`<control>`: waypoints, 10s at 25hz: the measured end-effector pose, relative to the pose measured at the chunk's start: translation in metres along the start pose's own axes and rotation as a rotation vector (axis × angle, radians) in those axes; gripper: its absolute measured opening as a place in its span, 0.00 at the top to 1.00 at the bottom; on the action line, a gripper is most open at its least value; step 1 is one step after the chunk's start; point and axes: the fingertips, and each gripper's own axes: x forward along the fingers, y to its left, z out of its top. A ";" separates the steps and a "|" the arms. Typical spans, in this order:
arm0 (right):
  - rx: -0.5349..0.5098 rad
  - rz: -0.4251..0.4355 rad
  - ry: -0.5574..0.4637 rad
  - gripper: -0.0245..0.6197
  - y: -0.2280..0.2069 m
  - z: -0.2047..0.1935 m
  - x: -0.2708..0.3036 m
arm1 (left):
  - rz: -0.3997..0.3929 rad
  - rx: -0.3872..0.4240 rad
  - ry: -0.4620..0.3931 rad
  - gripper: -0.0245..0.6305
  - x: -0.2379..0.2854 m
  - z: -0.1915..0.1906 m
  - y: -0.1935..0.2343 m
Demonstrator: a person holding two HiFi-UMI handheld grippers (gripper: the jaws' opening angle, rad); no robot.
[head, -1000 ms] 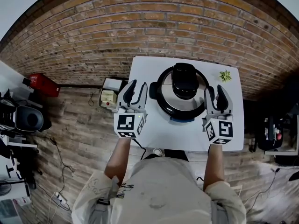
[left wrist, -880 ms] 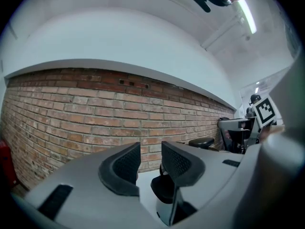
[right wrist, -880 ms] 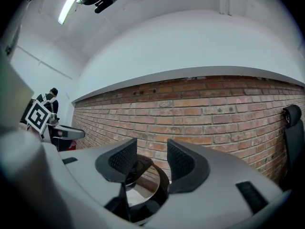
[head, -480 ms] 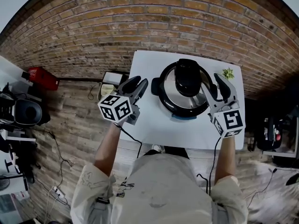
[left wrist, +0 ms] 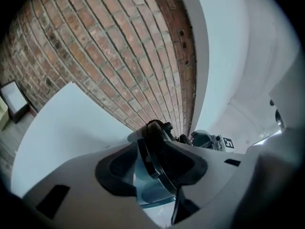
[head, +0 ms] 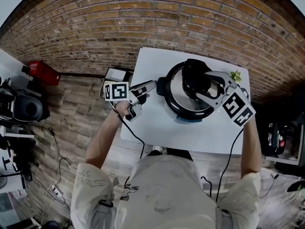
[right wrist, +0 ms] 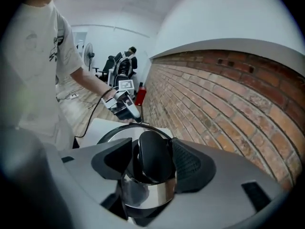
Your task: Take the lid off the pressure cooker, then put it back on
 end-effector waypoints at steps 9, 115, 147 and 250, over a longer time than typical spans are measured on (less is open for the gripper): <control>-0.115 0.278 0.286 0.45 0.011 -0.026 0.031 | -0.139 -0.158 0.088 0.66 0.022 -0.015 0.002; 0.517 0.186 0.547 0.51 -0.012 -0.026 0.030 | -0.282 -0.448 -0.015 0.85 0.033 -0.018 0.004; 0.734 0.030 0.524 0.51 -0.042 -0.084 -0.076 | -0.290 -0.481 -0.028 0.85 0.031 -0.019 0.005; 0.966 -0.216 0.479 0.35 0.103 -0.298 -0.048 | -0.185 -0.373 -0.171 0.67 -0.002 0.001 0.020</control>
